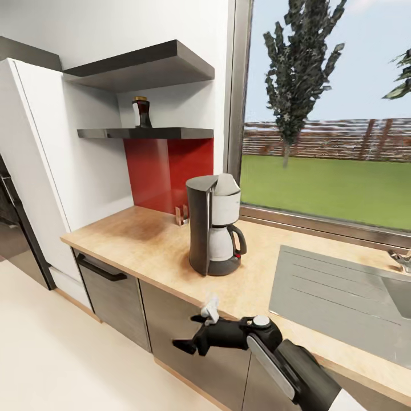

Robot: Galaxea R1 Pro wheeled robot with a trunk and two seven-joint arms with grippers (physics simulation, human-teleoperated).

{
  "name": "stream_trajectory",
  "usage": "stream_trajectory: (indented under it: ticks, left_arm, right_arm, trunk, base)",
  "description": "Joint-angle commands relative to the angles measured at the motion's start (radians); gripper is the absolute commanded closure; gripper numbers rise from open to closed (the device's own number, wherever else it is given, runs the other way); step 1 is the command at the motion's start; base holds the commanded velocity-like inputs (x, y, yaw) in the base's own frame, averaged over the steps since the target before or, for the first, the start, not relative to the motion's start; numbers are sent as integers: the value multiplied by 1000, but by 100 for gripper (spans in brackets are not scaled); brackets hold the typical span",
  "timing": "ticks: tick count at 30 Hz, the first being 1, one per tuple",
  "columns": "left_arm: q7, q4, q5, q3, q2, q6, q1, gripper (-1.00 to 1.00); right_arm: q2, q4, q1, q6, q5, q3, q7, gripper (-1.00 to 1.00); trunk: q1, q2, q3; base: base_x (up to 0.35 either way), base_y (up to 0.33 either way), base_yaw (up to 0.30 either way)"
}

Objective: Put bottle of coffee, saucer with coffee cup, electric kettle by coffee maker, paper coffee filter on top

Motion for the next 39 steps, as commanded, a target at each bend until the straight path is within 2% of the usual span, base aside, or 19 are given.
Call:
stream_trajectory:
  ticks: [1, 4, 8, 9, 12, 18, 19, 28, 31, 39]
  left_arm:
    - [-1, -1, -5, 2, 1, -2, 0, -100]
    - [-2, -1, -4, 2, 4, -2, 0, -100]
    - [-2, -1, -3, 2, 5, -2, 0, -100]
    - [-2, -1, -3, 2, 5, -2, 0, -100]
    - [-2, -1, -3, 2, 6, -2, 0, -100]
    - [-1, -1, -3, 3, 6, -1, 0, -100]
    - [-1, -1, -3, 5, 6, -1, 0, -100]
    - [-2, -1, -2, 14, 5, -1, 0, -100]
    - [-2, 0, -2, 15, 4, 0, 0, -100]
    - [-2, 0, -2, 14, 2, -1, 0, -100]
  right_arm:
    - [-10, 0, 14, -2, -11, 1, 0, -100]
    - [-48, 14, 98, -66, -5, 2, 5, -100]
    - [-63, 60, 167, -137, 40, 2, 7, -100]
    - [-68, 90, 191, -173, 63, 2, 8, -100]
    - [-74, 178, 219, -234, 88, 2, 9, -100]
    - [-77, 348, 232, -306, 99, 1, 10, -100]
    - [-78, 410, 234, -327, 99, 0, 10, -100]
    - [-80, 716, 237, -441, 100, -4, 9, -100]
    - [-80, 859, 237, -536, 100, -6, 7, -100]
    - [-78, 921, 237, -585, 103, -3, 6, -100]
  trunk:
    - [0, -1, -1]
    - [0, -1, -1]
    - [0, -1, -1]
    - [0, -1, -1]
    - [0, -1, -1]
    - [0, -1, -1]
    - [0, -1, -1]
    - [0, -1, -1]
    - [0, -1, -1]
    - [0, -1, -1]
  base:
    - [0, 0, 0]
    - [0, 0, 0]
    - [0, 0, 0]
    - [0, 0, 0]
    - [0, 0, 0]
    - [0, 0, 0]
    - [0, 0, 0]
    - [0, 0, 0]
    - [0, 0, 0]
    - [0, 0, 0]
